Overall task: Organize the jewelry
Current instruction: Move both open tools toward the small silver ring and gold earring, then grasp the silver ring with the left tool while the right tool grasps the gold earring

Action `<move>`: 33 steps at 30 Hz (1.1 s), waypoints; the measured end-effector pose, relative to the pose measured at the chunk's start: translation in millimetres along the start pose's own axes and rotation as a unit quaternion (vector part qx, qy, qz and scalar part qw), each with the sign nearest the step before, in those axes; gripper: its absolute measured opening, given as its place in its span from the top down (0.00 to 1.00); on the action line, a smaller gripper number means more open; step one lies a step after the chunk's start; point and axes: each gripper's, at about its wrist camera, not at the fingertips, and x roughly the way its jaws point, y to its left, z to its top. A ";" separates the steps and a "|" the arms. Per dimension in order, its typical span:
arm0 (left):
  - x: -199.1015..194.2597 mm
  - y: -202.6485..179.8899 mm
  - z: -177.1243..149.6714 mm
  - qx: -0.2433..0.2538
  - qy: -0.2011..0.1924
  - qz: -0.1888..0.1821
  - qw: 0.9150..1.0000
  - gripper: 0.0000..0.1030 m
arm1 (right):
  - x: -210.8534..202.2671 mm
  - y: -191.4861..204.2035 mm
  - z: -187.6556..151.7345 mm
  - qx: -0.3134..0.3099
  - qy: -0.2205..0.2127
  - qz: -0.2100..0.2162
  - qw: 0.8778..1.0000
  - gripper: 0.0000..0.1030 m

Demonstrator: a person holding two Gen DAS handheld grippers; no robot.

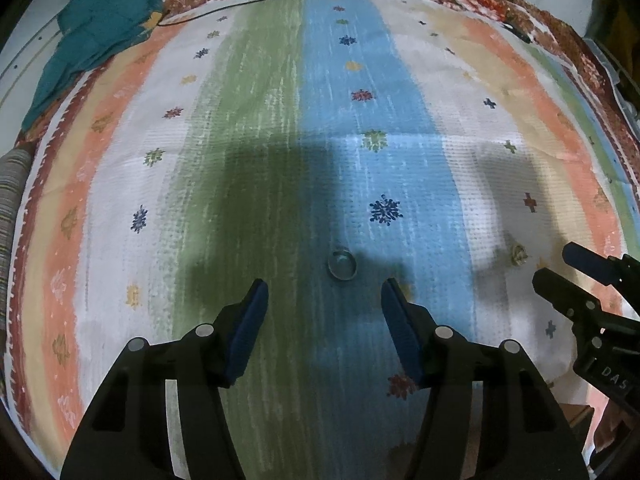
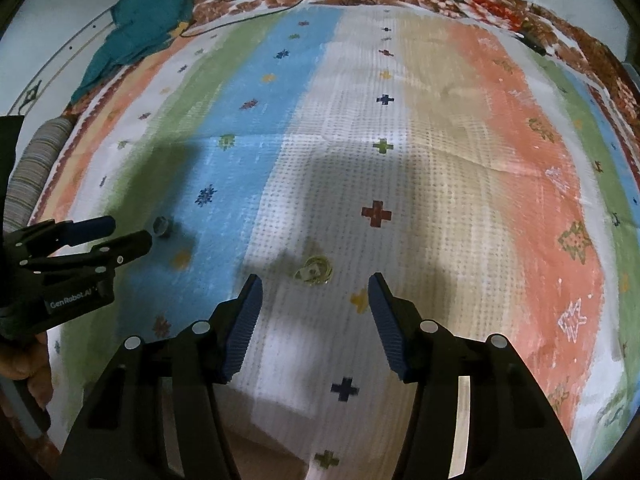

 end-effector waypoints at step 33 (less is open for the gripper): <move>30.3 -10.8 12.5 0.039 0.010 0.009 0.999 0.83 | 32.2 0.1 12.2 -0.012 0.022 -0.011 1.000 0.85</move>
